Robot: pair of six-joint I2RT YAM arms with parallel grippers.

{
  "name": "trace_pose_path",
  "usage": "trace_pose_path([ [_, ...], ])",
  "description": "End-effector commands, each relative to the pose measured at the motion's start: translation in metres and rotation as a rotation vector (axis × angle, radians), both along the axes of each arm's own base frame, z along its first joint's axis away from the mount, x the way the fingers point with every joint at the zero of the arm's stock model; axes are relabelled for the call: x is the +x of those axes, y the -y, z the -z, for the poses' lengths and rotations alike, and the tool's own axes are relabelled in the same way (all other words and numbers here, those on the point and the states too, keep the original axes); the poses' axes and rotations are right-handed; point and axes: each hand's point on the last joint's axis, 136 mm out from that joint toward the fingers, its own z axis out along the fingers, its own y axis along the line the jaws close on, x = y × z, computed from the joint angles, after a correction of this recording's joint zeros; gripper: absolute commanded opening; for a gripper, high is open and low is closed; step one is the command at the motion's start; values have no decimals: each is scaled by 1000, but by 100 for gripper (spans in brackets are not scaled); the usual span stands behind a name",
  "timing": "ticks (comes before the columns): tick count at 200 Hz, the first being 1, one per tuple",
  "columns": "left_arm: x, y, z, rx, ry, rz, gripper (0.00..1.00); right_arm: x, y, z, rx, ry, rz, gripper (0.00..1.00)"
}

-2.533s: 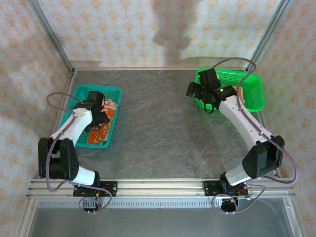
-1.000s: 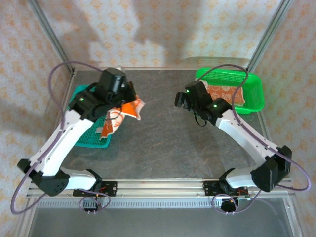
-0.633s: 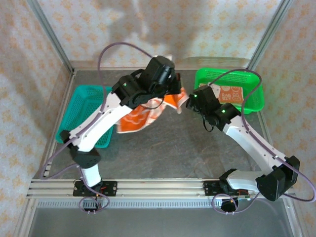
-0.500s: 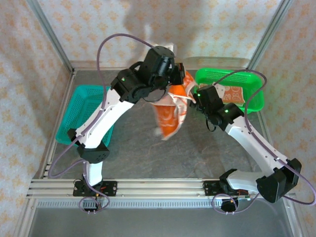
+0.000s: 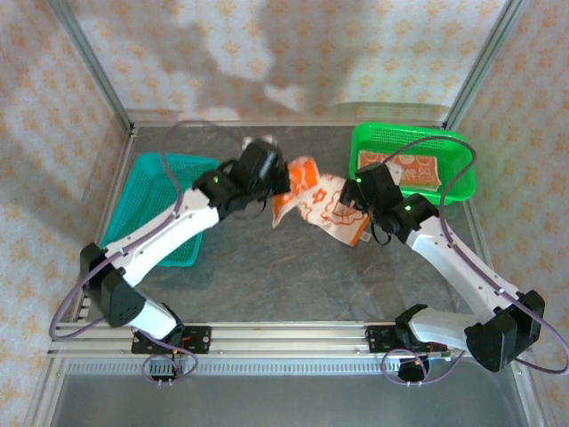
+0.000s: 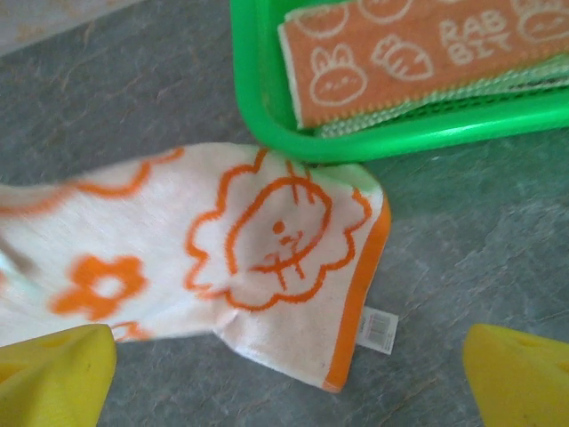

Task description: Fold and stack the towels

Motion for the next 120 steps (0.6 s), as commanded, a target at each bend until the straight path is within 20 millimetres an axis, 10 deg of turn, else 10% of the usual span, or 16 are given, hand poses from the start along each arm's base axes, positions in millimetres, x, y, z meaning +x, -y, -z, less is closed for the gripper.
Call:
trace_pose_path([
  [1,-10,-5,15,-115,49,-70,5,0,-28,21,33,-53,-96,96],
  [55,-72,-40,99,5,-88,-92,62,-13,-79,82,73,-218,-211,77],
  [120,-86,-78,107,98,-82,-128,68,-11,-104,145,13,-360,-233,33],
])
